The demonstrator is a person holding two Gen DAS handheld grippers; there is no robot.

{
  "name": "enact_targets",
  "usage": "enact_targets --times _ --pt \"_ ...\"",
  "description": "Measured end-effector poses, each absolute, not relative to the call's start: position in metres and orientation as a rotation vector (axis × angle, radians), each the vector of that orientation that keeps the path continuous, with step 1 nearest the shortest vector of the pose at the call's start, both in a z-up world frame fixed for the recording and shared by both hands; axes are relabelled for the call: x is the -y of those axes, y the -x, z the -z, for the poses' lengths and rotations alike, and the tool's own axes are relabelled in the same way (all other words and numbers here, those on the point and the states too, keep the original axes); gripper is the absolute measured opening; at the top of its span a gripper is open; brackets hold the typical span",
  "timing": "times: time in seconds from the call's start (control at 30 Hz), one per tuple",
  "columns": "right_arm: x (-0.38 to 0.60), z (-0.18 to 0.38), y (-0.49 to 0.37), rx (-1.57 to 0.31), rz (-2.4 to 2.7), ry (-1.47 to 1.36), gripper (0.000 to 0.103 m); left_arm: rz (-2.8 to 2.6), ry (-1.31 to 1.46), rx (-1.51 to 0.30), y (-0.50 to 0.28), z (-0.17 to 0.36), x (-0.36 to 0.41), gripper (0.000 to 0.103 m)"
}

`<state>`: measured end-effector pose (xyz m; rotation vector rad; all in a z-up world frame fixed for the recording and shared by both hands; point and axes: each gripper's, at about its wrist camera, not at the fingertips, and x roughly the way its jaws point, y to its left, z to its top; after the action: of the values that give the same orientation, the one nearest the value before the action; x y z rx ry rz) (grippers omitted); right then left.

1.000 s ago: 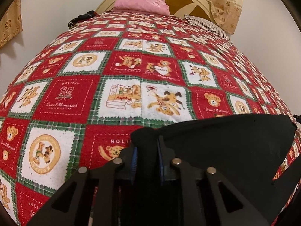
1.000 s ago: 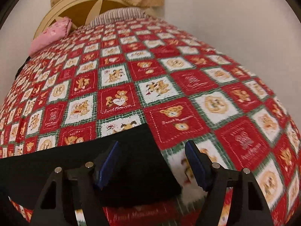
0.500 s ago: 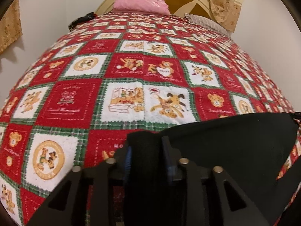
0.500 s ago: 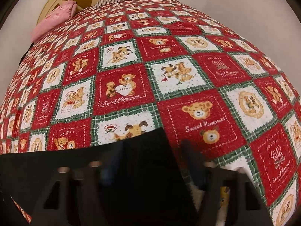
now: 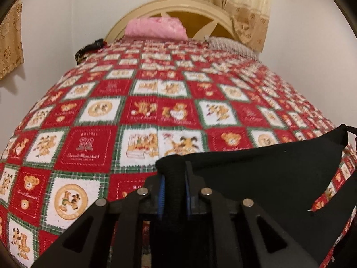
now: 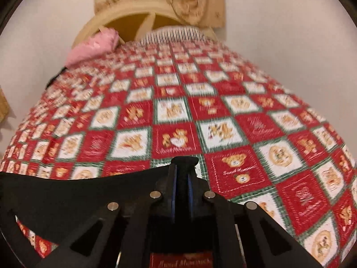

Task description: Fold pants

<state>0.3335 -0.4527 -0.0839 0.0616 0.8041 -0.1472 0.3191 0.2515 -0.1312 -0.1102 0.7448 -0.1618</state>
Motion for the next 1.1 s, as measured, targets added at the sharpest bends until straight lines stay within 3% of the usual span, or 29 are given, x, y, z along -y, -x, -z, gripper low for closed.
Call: enact_targets --times 0.43,0.77,1.1 --pt "0.459 0.048 -0.217 -0.557 0.11 -0.081 0.006 0.224 0.121 -0.6 -0.258 0.101 -0.26 0.015" --pt "0.472 0.07 -0.138 -0.534 0.139 -0.15 0.006 0.309 0.129 -0.488 -0.185 0.105 -0.261 0.015" --pt "0.491 0.097 -0.076 -0.563 0.188 -0.212 0.005 0.35 0.031 -0.555 -0.142 0.142 -0.249 0.016"
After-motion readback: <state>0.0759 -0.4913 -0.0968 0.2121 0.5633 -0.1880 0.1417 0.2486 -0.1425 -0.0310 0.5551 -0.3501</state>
